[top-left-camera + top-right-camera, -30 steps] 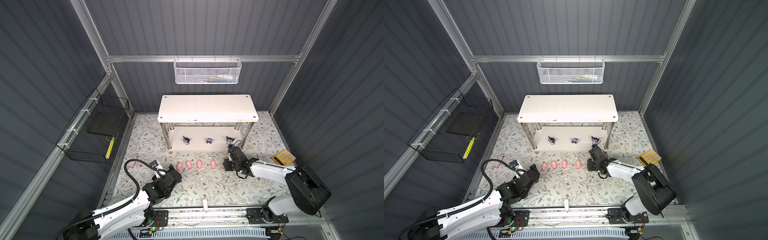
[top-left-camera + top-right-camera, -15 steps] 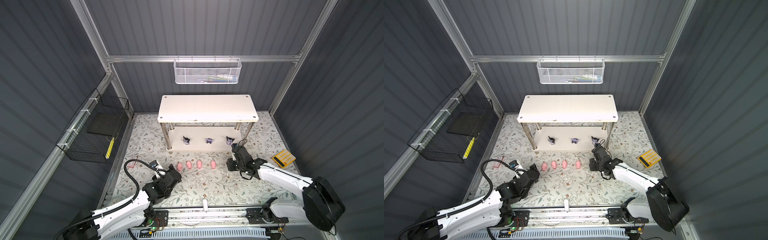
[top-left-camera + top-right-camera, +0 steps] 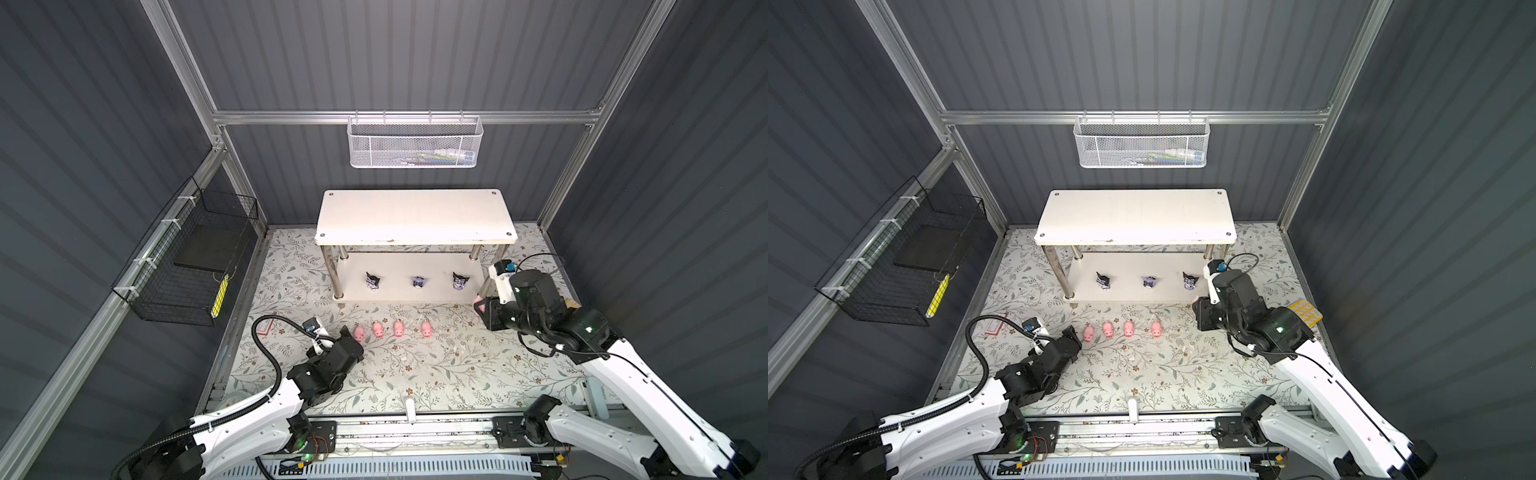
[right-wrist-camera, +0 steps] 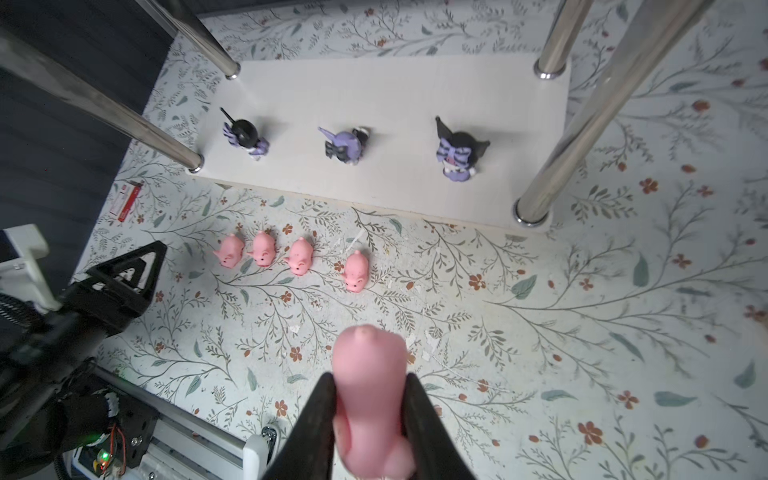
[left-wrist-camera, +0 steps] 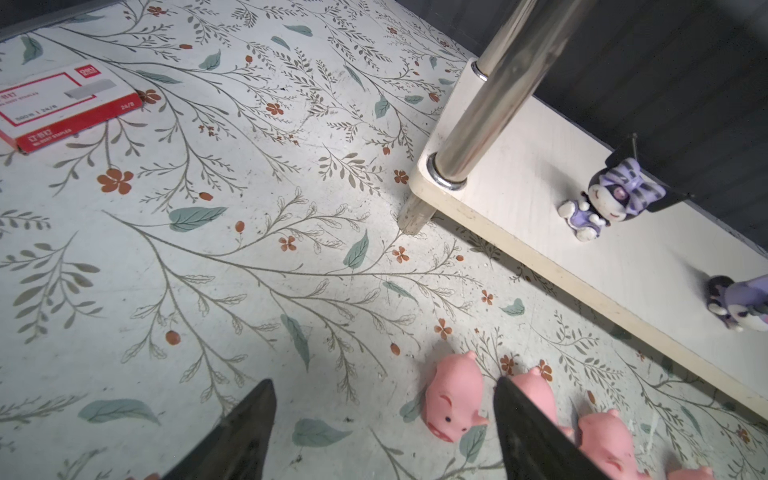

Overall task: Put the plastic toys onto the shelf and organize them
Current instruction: 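Lift the pink pig with the right gripper and carry it above the top shelf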

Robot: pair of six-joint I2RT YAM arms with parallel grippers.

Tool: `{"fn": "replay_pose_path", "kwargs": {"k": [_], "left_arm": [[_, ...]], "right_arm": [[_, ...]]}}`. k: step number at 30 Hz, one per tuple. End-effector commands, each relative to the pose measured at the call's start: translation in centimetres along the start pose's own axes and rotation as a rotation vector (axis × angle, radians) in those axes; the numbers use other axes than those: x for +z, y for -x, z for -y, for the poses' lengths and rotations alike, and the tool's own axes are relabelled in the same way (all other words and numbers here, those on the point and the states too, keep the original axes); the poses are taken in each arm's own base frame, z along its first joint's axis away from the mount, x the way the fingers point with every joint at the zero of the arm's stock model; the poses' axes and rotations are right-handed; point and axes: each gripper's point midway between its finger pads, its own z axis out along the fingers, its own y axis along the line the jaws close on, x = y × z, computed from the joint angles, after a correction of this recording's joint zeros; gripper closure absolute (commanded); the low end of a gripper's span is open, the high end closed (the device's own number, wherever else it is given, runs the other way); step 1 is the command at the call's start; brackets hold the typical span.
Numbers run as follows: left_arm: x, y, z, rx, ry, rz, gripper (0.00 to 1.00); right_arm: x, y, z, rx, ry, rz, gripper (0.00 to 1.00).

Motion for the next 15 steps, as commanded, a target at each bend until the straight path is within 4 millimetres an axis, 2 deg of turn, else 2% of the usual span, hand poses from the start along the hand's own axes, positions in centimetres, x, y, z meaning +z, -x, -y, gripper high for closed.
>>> {"fn": "replay_pose_path", "kwargs": {"k": [1,7,15], "left_arm": [[0.2,0.5,1.0,0.024,-0.025,0.009,0.17],[0.5,-0.3,1.3,0.017,-0.049,-0.018,0.17],[0.6,-0.8,2.1,0.052,-0.094,-0.041,0.17]], "right_arm": [[-2.3,1.4,0.1,-0.059,-0.046,-0.001,0.72],[-4.6,7.5,-0.8,-0.151,-0.101,0.107,0.71],[-4.1,15.4,-1.1,-0.211,-0.179,0.209,0.71]]}}
